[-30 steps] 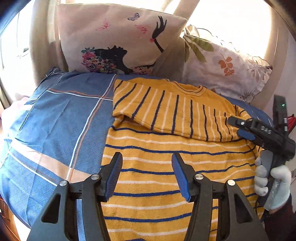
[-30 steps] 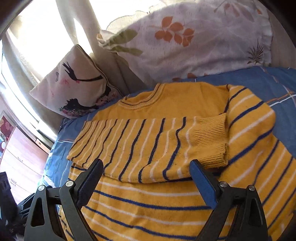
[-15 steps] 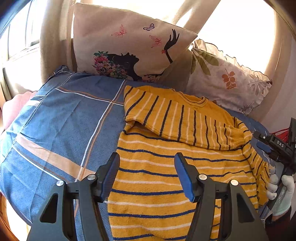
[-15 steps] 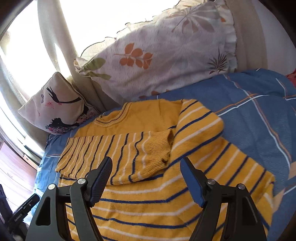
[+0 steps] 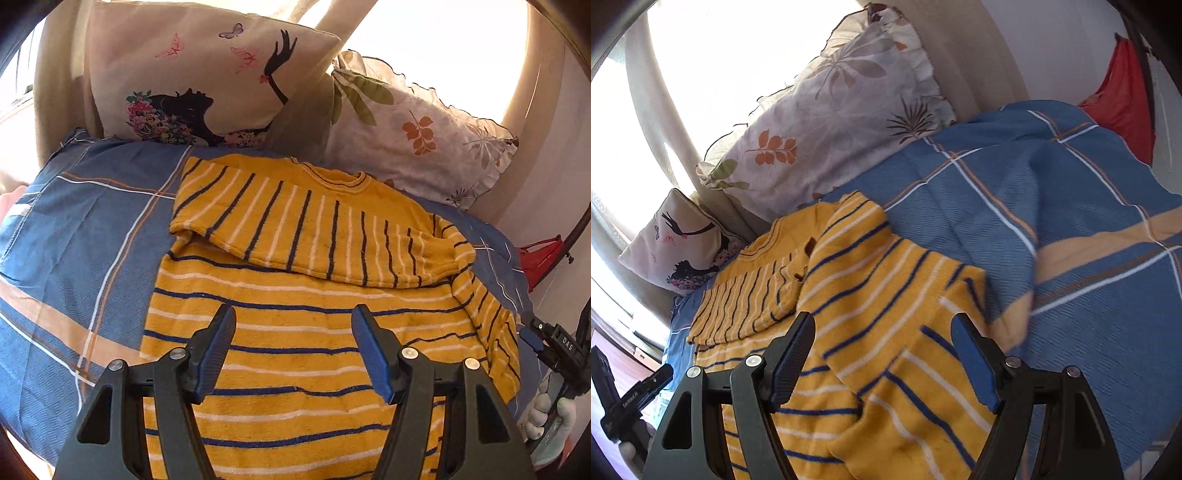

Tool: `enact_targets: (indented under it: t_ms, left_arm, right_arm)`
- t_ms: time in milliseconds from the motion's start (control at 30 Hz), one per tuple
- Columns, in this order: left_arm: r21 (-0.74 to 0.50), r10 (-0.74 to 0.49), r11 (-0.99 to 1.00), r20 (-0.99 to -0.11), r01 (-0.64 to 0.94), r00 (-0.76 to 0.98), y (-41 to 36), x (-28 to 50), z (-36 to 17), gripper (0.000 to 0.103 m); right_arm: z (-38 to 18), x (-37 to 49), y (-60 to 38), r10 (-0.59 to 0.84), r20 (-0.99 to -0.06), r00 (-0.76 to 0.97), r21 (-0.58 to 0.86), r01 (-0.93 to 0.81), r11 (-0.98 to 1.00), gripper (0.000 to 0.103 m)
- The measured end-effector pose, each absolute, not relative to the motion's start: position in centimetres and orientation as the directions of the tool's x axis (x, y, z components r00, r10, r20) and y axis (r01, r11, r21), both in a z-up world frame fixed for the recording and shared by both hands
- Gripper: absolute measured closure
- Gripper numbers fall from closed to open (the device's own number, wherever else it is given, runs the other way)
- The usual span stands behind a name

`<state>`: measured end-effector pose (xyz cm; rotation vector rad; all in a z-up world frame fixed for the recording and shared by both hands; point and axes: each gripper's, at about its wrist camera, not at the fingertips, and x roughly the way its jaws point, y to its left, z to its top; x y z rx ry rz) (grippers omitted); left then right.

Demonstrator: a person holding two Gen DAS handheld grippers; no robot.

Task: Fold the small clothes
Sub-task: 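Move the right gripper to the other sleeve cuff and grasp it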

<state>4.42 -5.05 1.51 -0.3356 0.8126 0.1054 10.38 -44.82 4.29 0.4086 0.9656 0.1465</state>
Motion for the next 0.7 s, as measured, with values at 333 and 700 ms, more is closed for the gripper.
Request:
enact_targets:
  t_ms: [333, 700]
  left_arm:
    - [-0.296, -0.119, 0.937, -0.772, -0.187, 0.624, -6.7, 6.5, -1.0, 0.039]
    - [-0.286, -0.105, 0.936, -0.781, -0.203, 0.615, -6.6, 6.5, -1.3, 0.039]
  right_arm:
    - [3.0, 4.8, -44.6, 0.275, -0.811, 0.516, 0.311, -0.017, 0.950, 0.021]
    - [4.5, 2.4, -37.1, 0.186, -0.817, 0.545, 0.023, -0.293, 0.956, 0.023]
